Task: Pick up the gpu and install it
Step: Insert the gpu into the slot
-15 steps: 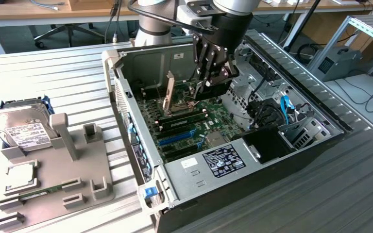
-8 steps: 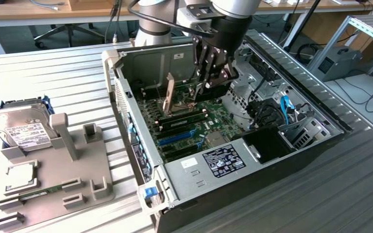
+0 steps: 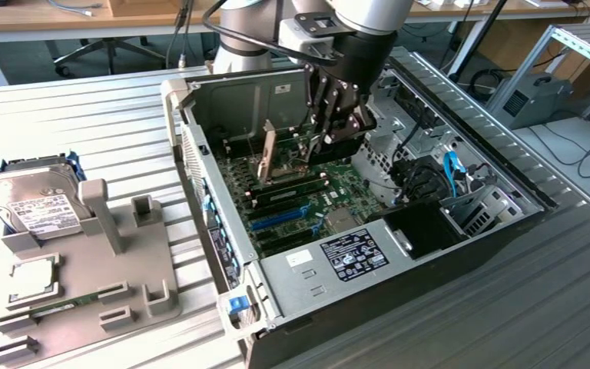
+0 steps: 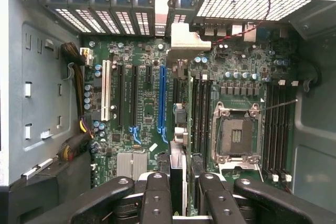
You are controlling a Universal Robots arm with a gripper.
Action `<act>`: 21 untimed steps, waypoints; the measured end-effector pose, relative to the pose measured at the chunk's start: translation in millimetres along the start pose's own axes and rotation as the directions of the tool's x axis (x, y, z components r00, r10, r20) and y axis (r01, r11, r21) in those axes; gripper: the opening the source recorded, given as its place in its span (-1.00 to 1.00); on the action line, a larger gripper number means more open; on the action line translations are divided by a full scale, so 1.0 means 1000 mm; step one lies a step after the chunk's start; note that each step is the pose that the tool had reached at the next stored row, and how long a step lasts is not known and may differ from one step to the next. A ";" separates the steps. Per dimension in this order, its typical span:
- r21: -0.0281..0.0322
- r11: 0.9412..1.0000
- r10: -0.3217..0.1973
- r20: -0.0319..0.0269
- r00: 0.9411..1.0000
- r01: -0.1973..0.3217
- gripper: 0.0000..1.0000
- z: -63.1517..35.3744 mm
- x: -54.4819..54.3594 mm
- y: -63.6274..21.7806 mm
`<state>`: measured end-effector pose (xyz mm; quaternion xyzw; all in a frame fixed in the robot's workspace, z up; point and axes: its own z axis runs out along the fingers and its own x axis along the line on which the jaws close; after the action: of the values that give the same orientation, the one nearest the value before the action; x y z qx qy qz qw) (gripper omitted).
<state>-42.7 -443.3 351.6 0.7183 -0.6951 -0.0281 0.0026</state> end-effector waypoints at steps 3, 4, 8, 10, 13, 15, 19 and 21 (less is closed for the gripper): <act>0.000 1.000 0.011 0.000 1.000 -0.011 -0.48 0.0015 0.000 0.0005; 0.000 1.000 0.013 0.001 1.000 -0.013 -0.48 0.0021 0.000 0.0010; 0.000 1.000 0.013 0.000 1.000 -0.013 -0.48 0.0045 0.000 0.0044; 0.000 1.000 0.013 0.000 1.000 -0.013 -0.48 0.0059 0.001 0.0058; 0.000 1.000 0.013 0.000 1.000 -0.013 -0.48 0.0081 0.001 0.0079; 0.000 1.000 0.013 0.000 1.000 -0.013 -0.48 0.0095 0.002 0.0092; 0.000 1.000 0.013 0.000 1.000 -0.013 -0.48 0.0126 0.002 0.0131; 0.001 1.000 0.013 0.000 1.000 -0.013 -0.48 0.0142 0.003 0.0151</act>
<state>-58.3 -445.8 338.0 0.7136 -0.6999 -0.0280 0.0025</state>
